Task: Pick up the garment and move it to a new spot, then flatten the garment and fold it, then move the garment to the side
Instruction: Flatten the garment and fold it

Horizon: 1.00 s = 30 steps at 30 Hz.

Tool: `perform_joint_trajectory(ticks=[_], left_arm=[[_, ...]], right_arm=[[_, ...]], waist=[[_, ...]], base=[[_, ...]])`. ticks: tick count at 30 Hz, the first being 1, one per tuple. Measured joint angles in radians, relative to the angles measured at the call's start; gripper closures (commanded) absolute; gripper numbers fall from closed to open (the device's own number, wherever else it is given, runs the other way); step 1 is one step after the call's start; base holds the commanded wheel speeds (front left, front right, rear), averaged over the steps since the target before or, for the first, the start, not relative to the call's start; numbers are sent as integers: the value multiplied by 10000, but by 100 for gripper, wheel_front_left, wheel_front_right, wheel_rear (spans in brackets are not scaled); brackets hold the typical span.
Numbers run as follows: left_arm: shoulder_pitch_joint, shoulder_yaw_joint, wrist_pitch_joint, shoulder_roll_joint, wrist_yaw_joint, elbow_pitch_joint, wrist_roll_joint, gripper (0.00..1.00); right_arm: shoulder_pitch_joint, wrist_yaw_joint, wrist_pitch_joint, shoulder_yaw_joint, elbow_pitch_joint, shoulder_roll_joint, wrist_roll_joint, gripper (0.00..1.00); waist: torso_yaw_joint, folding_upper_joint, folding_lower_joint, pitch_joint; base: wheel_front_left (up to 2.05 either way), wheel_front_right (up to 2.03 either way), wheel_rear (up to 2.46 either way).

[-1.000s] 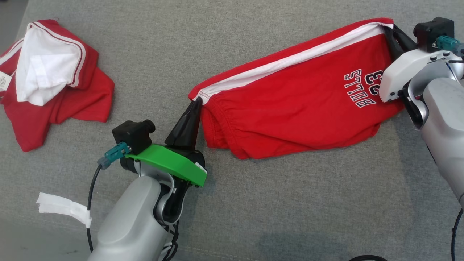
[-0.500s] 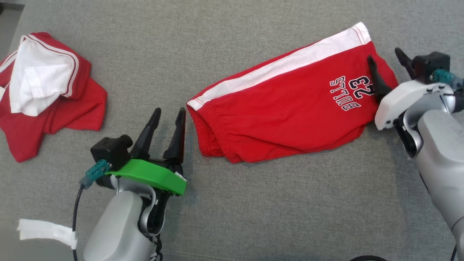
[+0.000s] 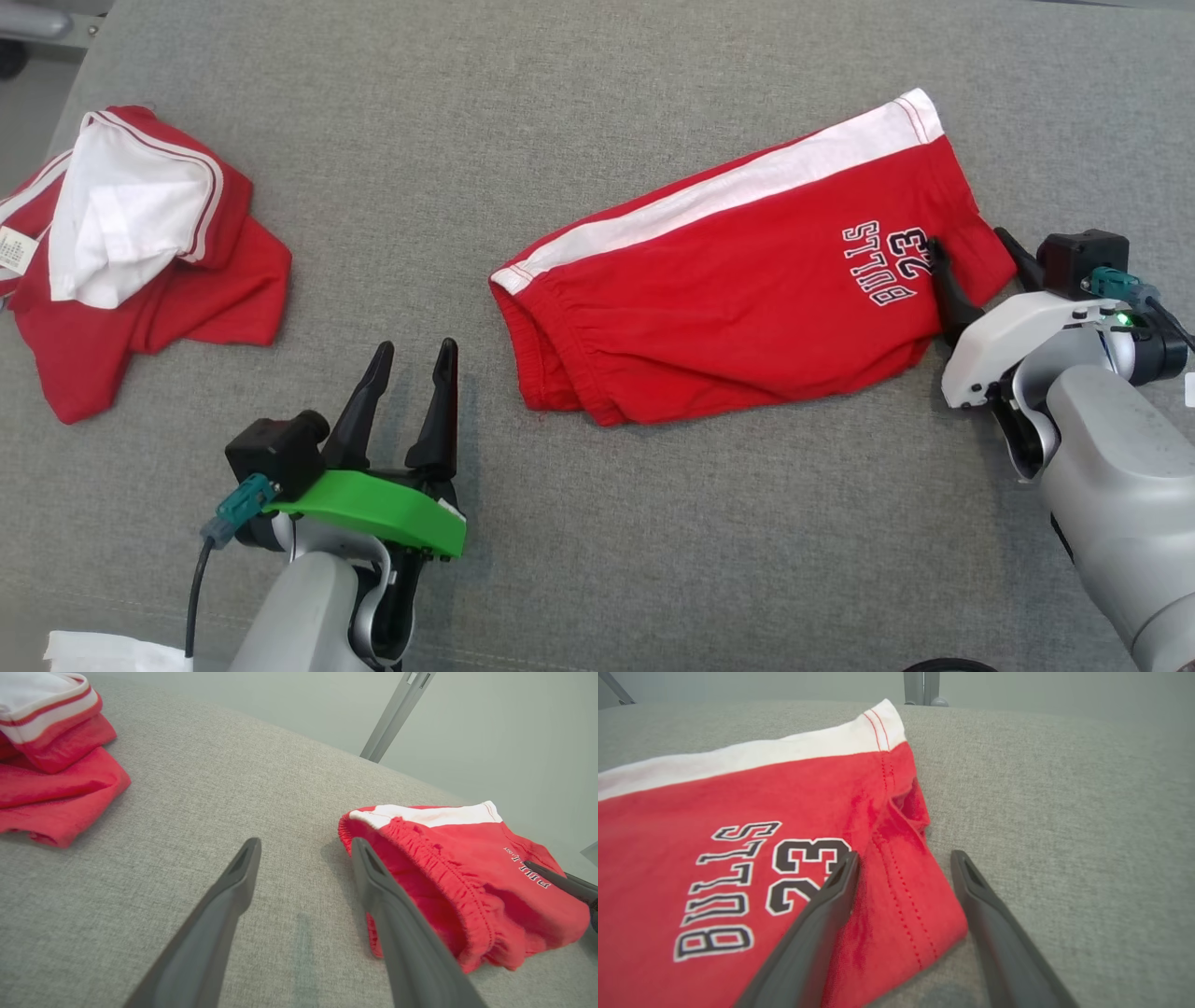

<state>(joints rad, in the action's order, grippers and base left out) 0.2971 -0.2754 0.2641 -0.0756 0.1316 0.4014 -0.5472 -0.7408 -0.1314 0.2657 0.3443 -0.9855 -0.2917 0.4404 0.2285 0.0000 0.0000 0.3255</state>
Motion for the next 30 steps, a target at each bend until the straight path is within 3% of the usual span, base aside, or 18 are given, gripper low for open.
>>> perform_joint_trajectory(ticks=[1, 2, 3, 14, 30], left_arm=[[-9, -4, 0, -2, 0, -6, 4, 0], [-8, -8, 0, -4, 0, -19, 23, 0], [-8, -8, 0, -8, 0, -17, 42, 0], [-229, -121, 0, -38, 0, 111, 230, 0], [-1546, 313, 0, -290, 0, 305, 303, 0]], right_arm=[[-4, 0, 0, -27, -17, 29, 63, 22], [-9, 0, 0, -44, -33, 63, 144, 66], [-14, 2, 2, -48, -46, 92, 215, 100], [427, 0, -15, -593, 428, 332, 750, 100], [4156, 0, -17, -2138, 2224, 1229, 895, 100]], waist=[[17, 0, 0, 2], [33, 0, 0, 5], [47, 0, 0, 5], [-84, 0, 0, -334], [-1468, 0, 0, -1920]], base=[[0, 0, 0], [0, 0, 0], [0, 0, 0], [0, 0, 0], [0, 0, 0]])
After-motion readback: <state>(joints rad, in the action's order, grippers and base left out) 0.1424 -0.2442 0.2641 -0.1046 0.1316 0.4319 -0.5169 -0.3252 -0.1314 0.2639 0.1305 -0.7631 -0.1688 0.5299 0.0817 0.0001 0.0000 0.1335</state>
